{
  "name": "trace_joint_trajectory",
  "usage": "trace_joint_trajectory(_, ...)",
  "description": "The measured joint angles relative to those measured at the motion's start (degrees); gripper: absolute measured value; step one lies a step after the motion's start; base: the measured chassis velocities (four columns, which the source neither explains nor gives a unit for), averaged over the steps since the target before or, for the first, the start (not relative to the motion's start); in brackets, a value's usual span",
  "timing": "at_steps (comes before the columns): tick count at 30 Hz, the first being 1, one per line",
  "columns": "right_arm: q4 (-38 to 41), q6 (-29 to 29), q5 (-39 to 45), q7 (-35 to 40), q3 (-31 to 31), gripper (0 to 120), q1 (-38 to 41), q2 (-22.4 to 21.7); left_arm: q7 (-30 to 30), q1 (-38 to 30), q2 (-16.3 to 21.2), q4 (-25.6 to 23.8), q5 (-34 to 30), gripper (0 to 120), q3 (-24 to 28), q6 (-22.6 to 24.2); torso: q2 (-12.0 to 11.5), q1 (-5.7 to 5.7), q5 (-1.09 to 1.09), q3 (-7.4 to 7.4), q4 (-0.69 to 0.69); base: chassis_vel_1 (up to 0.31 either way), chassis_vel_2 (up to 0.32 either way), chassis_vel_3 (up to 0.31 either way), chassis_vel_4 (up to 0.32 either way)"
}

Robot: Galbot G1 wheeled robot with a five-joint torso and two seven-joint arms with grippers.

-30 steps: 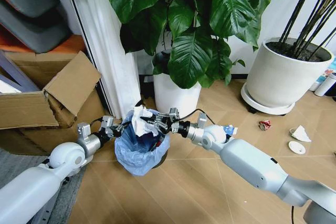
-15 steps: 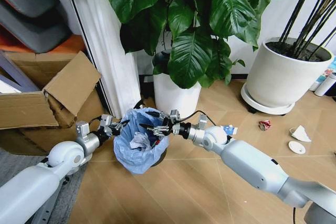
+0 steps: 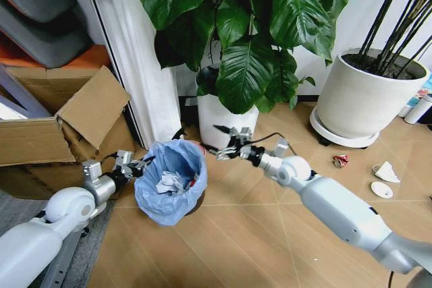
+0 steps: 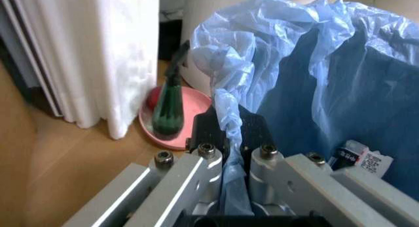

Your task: Pick up the trash bin and place the garbage on the floor into it.

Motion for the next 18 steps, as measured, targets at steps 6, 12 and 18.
trace_joint_trajectory(6,-0.2,1.3,-6.0,8.6,7.0,100,-7.1,-1.6,-0.1,2.6,-0.1,-0.7,0.2,0,-4.8,0.0,0.0,0.0,0.03,0.0,0.0,0.0,0.0,0.0,0.0)
trace_joint_trajectory(12,-0.8,1.2,-11.3,11.3,18.5,100,-18.8,-2.7,-0.2,7.7,-0.3,-1.7,1.3,0,-11.1,0.0,0.0,-0.01,0.01,-0.01,-0.01,0.0,0.0,0.0,0.0)
trace_joint_trajectory(18,-0.9,1.6,-13.5,11.0,28.1,100,-26.4,-1.9,-0.2,12.4,-1.3,-2.7,2.7,0,-14.7,-0.2,0.0,-0.01,0.01,-0.01,0.01,0.0,0.0,0.0,0.0)
